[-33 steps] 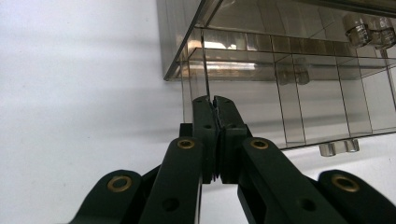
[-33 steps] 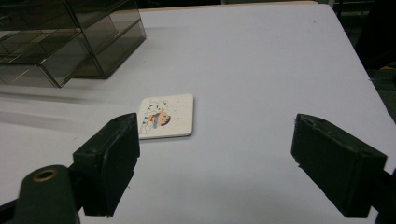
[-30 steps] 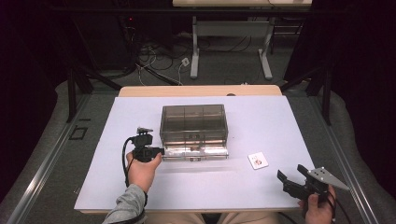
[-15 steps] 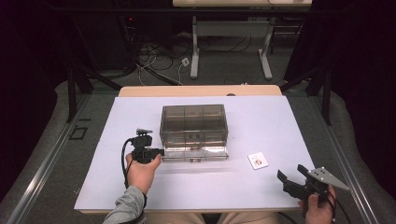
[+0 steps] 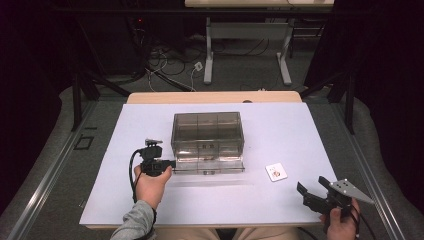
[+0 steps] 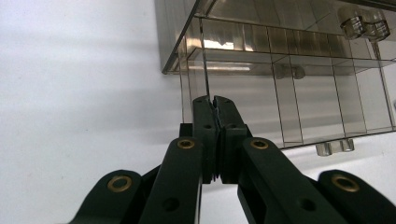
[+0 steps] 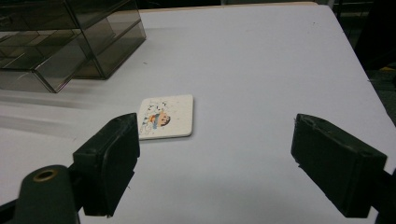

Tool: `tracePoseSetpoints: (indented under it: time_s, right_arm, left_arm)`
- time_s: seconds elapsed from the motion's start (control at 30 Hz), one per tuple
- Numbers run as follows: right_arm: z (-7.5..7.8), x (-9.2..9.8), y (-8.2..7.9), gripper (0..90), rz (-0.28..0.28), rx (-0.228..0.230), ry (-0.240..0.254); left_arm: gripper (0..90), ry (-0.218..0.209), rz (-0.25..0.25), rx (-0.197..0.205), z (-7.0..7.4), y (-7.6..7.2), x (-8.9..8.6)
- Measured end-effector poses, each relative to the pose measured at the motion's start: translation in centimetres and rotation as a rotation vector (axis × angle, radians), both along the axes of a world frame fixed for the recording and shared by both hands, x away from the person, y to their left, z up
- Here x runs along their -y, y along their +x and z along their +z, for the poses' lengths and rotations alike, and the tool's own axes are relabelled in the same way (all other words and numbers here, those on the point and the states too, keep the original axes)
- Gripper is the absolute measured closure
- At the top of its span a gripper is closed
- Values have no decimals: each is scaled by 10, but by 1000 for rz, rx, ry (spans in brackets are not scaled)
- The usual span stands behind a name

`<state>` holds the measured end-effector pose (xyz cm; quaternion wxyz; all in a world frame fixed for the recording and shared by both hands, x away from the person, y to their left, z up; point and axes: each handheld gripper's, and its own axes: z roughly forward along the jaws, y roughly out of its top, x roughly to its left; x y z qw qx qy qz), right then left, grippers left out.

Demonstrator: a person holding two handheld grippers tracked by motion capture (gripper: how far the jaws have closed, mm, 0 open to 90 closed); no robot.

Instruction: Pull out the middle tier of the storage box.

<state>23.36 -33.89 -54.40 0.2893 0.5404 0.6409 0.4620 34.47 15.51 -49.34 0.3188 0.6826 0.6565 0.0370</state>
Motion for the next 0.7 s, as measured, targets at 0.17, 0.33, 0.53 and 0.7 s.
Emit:
tracePoseSetpoints:
  time_s: [0.17, 0.33, 0.53, 0.7]
  right_arm:
    - [0, -1, 0, 152, -1, 3, 10]
    - [-1, -1, 1, 152, 0, 6, 7]
    - [-1, -1, 1, 152, -1, 6, 5]
    - [-1, -1, 1, 152, 1, 6, 7]
  left_arm:
    - [889, -5, 0, 1, -1, -1, -1]
    - [888, -14, 2, 2, -1, -1, -1]
    - [885, -29, 6, -12, -1, 0, -2]
    - [880, -33, 6, -15, -1, -1, -3]
